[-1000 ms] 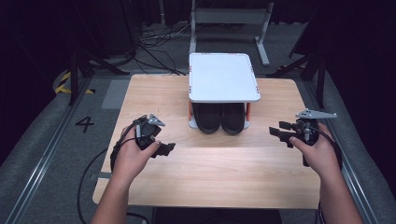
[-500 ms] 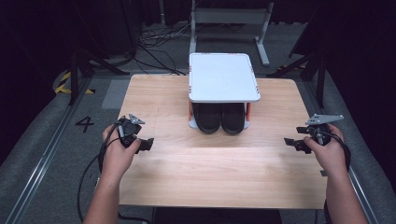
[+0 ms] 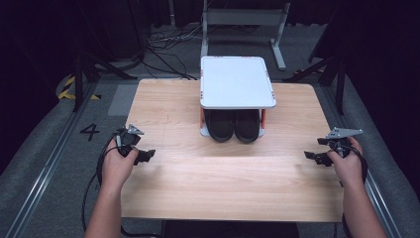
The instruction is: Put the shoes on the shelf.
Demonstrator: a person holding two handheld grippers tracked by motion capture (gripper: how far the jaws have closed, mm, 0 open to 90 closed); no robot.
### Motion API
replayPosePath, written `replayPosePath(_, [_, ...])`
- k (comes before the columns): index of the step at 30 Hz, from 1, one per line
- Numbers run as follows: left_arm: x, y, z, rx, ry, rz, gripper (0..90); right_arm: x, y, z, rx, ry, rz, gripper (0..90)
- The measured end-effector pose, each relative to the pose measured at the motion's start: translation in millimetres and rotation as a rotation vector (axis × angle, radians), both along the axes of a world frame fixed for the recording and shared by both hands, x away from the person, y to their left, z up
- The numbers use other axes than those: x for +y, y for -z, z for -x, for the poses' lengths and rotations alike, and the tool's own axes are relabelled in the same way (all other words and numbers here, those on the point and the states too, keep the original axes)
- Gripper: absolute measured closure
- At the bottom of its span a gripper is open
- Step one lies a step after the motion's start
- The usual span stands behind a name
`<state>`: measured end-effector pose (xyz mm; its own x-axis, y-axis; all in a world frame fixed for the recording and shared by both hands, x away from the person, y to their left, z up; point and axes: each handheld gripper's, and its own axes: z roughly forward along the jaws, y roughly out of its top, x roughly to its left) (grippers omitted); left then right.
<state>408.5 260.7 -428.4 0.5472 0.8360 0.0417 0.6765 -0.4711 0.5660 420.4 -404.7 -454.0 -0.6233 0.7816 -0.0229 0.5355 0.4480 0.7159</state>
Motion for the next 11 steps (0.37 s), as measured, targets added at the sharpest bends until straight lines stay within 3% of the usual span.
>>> replayPosePath(3, [1.9,4.1,-0.7,0.006,-0.021,0.022,17.5,-2.2,5.4,-1.3,0.003,0.009,-0.021,15.6])
replayPosePath(5, [4.4,6.5,-1.6,0.015,-0.047,0.071,16.5,-4.1,11.6,-2.5,0.028,0.033,-0.041,15.6])
replayPosePath(7, [5.6,7.6,-2.4,0.028,-0.084,0.100,16.6,-3.4,15.2,-2.9,0.022,0.110,-0.045,15.8])
replayPosePath(9, [6.3,8.2,-2.7,0.038,-0.104,0.112,17.4,-3.2,15.7,-2.9,0.019,0.125,-0.046,15.8])
replayPosePath(10, [5.2,7.8,-2.3,0.106,-0.154,0.134,18.8,-2.8,16.6,-2.8,0.018,0.149,-0.061,15.9])
replayPosePath(11, [4.3,7.4,-2.1,0.138,-0.181,0.148,19.4,-2.7,17.1,-2.8,0.020,0.157,-0.062,15.9])
